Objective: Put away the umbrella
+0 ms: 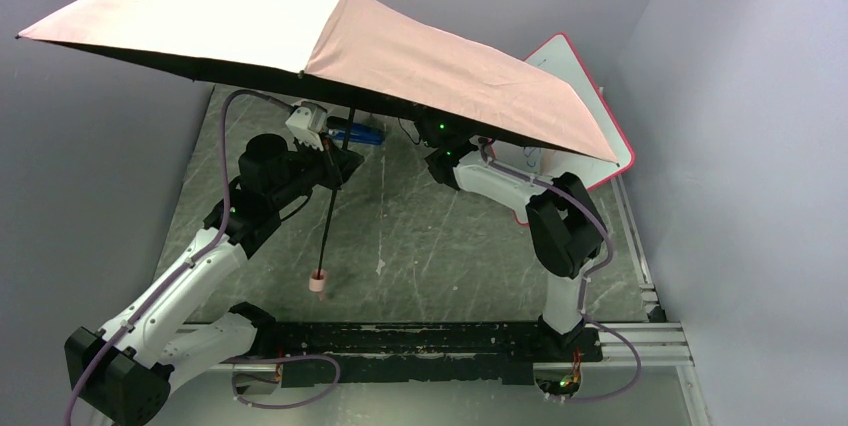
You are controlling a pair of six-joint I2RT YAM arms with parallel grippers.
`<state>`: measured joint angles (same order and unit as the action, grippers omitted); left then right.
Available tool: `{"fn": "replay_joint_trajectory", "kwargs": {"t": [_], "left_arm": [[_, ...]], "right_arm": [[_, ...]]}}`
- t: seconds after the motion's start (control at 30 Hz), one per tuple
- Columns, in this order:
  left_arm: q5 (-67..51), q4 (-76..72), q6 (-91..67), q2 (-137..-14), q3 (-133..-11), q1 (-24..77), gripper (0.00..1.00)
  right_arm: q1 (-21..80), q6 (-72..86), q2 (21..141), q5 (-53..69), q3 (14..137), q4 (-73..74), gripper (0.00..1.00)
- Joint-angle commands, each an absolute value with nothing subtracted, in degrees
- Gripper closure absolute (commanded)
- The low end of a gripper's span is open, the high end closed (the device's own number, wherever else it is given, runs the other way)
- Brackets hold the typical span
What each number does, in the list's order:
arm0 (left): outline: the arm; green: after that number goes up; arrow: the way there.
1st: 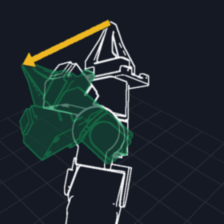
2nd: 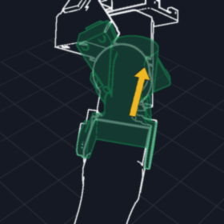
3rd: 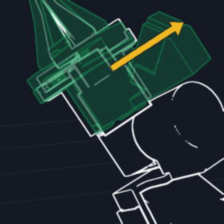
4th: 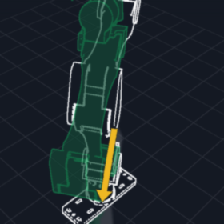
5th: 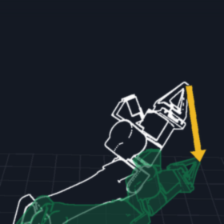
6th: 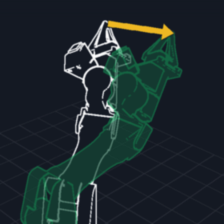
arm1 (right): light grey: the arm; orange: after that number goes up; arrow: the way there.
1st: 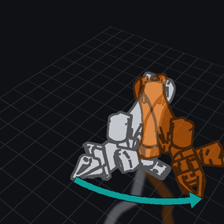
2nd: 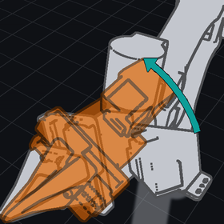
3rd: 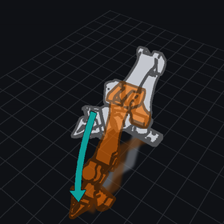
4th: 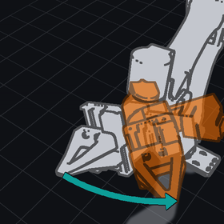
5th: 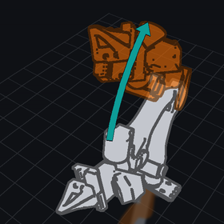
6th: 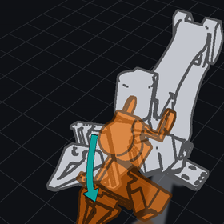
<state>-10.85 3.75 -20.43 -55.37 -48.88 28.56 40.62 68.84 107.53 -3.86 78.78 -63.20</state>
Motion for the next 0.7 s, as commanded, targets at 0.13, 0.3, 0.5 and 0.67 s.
{"fn": "replay_joint_trajectory", "kwargs": {"t": [0.13, 0.3, 0.5, 0.67], "left_arm": [[-14.8, 0.6, -19.4, -54.1, -48.4, 29.0, 0.95], [-14.5, 0.4, -19.4, -54.2, -48.3, 29.2, 0.95], [-14.5, 0.8, -19.1, -54.4, -48.5, 29.3, 0.95], [-14.3, 0.6, -19.1, -54.5, -48.8, 29.3, 0.95]], "right_arm": [[40.6, 68.1, 109.6, -4.9, 82.6, -62.9, 0.28], [40.6, 68.2, 111.1, -3.7, 84.6, -63.1, 0.49], [40.6, 65.6, 111.5, -2.1, 85.7, -63.7, 0.91], [40.8, 64.6, 110.2, -1.9, 82.6, -63.8, 1.00]]}}
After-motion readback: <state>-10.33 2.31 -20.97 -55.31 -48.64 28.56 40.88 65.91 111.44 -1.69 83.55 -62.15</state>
